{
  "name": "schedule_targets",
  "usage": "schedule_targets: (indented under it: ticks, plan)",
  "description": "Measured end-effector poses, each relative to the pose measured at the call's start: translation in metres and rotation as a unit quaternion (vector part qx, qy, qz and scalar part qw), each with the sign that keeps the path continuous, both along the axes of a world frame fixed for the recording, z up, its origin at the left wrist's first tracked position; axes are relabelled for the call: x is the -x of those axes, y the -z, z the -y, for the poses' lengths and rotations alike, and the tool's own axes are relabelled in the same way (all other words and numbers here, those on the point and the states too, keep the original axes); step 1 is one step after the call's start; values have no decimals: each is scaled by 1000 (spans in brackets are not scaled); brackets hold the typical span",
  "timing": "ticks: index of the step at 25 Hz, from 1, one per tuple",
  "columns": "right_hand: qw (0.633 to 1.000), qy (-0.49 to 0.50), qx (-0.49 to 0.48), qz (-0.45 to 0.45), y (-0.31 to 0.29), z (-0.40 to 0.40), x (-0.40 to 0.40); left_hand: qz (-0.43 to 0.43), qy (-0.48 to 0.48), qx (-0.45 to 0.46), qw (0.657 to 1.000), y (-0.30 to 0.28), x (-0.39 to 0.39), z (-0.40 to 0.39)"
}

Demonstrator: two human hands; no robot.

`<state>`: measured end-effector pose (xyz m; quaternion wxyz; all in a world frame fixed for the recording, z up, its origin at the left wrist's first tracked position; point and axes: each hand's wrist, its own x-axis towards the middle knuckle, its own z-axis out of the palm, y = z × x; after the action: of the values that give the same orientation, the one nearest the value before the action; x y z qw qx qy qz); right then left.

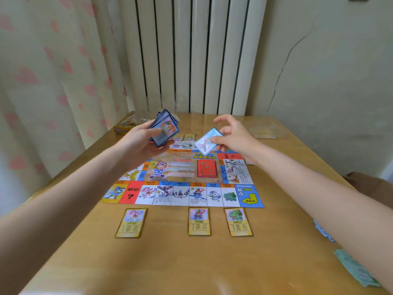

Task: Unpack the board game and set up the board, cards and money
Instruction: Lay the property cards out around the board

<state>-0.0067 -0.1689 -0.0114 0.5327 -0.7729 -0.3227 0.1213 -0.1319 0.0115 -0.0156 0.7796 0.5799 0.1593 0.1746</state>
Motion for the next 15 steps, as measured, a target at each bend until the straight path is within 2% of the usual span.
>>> schedule_targets:
  ticks: [3, 6, 11, 15]
  plan:
    - [1000, -20, 13, 4, -3, -31, 8, 2, -28, -14, 1000, -6, 8, -21]
    - [998, -54, 11, 5, -10, -66, 16, 4, 4, -27, 1000, -20, 13, -32]
    - [984, -126, 4, -126, -5, -100, 23, -13, 24, -20, 999, -24, 18, -49]
    - [970, -160, 72, -169, -1, -101, 21, -38, 29, -19, 999, -17, 16, -58]
